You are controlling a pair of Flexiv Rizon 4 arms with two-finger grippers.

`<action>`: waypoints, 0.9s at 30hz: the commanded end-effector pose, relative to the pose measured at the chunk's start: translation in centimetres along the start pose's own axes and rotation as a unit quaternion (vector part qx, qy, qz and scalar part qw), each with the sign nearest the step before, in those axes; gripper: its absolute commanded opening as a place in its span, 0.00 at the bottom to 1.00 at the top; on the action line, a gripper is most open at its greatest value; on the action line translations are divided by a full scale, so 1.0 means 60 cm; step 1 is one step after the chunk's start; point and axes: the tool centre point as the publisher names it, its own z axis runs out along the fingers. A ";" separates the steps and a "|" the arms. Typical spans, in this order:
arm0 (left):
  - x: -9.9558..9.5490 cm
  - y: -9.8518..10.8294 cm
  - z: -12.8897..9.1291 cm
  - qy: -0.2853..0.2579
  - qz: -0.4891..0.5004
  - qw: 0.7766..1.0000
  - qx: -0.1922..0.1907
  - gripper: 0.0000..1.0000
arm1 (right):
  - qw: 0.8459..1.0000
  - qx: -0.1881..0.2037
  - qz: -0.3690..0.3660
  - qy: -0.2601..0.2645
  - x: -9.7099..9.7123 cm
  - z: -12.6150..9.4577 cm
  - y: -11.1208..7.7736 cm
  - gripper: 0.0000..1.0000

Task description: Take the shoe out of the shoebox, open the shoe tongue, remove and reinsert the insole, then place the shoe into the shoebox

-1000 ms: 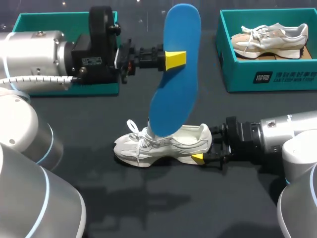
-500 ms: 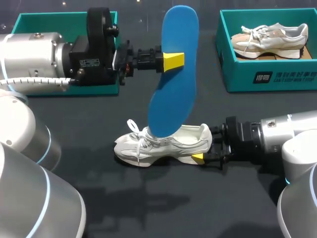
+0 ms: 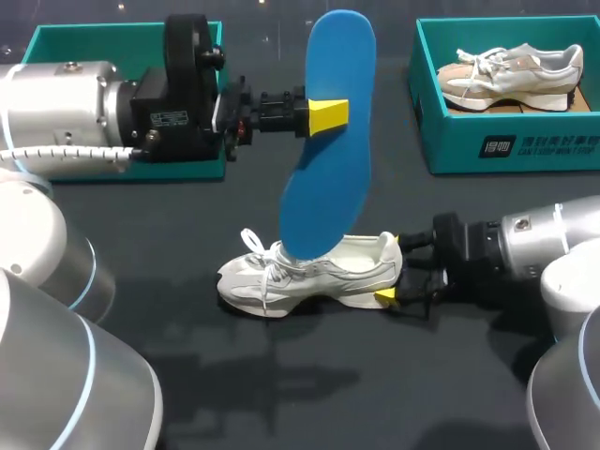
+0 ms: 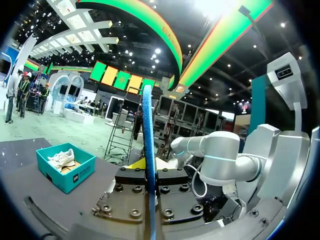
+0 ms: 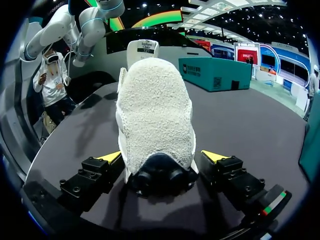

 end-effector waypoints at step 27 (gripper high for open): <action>0.004 0.019 -0.012 0.005 0.003 1.000 0.008 0.00 | 0.963 0.270 -0.015 -0.003 0.003 -0.055 0.040 1.00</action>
